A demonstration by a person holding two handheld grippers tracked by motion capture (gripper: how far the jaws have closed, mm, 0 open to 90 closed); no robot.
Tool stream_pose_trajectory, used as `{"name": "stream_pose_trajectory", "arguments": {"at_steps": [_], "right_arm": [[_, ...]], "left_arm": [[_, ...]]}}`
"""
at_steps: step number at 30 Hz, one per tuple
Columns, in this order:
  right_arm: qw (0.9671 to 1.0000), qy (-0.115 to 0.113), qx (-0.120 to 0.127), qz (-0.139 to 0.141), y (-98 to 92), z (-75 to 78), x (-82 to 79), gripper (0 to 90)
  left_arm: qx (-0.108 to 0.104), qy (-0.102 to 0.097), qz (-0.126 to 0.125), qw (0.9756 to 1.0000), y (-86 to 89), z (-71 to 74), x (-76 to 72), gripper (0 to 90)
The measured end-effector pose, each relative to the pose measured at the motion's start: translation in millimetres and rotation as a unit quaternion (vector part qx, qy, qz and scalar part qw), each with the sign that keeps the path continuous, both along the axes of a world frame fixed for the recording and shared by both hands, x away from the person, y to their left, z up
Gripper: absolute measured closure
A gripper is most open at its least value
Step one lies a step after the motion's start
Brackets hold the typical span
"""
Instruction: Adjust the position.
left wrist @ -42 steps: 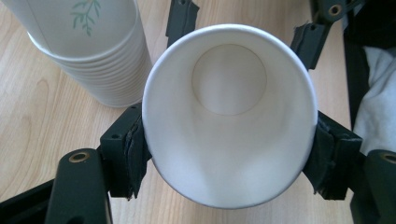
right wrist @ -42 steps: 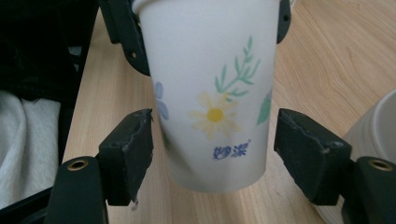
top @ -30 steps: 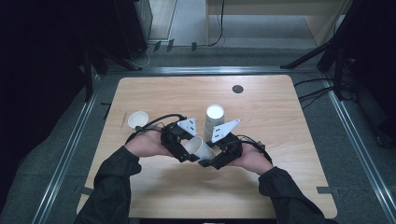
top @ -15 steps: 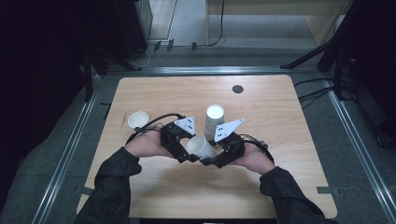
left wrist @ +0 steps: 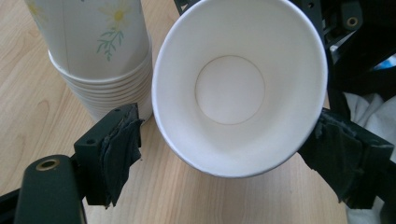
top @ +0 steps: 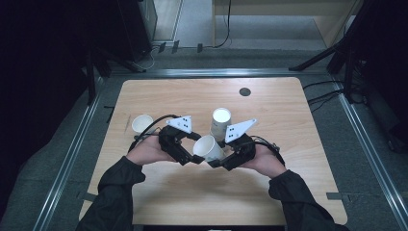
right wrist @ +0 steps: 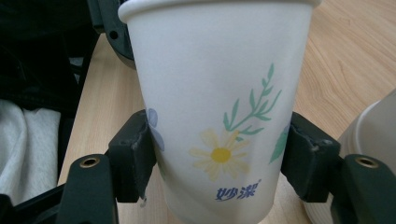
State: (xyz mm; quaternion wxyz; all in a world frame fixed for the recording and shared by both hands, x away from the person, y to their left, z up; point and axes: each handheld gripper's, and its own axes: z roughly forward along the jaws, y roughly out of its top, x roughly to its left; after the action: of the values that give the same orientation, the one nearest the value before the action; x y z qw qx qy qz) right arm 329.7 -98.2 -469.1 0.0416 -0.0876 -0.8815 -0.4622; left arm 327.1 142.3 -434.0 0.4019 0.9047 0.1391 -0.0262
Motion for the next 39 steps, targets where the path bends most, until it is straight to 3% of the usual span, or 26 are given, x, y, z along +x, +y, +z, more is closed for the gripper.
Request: {"name": "stream_pose_trajectory", "arguments": {"at_steps": [12,21,34,39], "right_arm": [[0.9999,0.006,0.012,0.006,1.9,1.6,1.3,33.8],[0.9998,0.011,0.016,0.007,2.7,1.4,1.5,33.8],[0.9997,0.017,0.013,0.008,3.1,1.2,1.2,34.0],[0.9998,0.017,0.013,0.006,3.5,1.1,1.3,28.9]], "left_arm": [[-0.051,0.01,0.012,0.9986,-0.1,-2.4,-1.5,14.6],[-0.078,0.019,0.013,0.9967,-3.2,-5.5,-1.9,21.7],[-0.073,0.015,0.012,0.9972,-2.5,-3.5,-3.4,28.4],[-0.081,0.017,0.011,0.9965,0.4,-1.8,-2.3,29.4]]}}
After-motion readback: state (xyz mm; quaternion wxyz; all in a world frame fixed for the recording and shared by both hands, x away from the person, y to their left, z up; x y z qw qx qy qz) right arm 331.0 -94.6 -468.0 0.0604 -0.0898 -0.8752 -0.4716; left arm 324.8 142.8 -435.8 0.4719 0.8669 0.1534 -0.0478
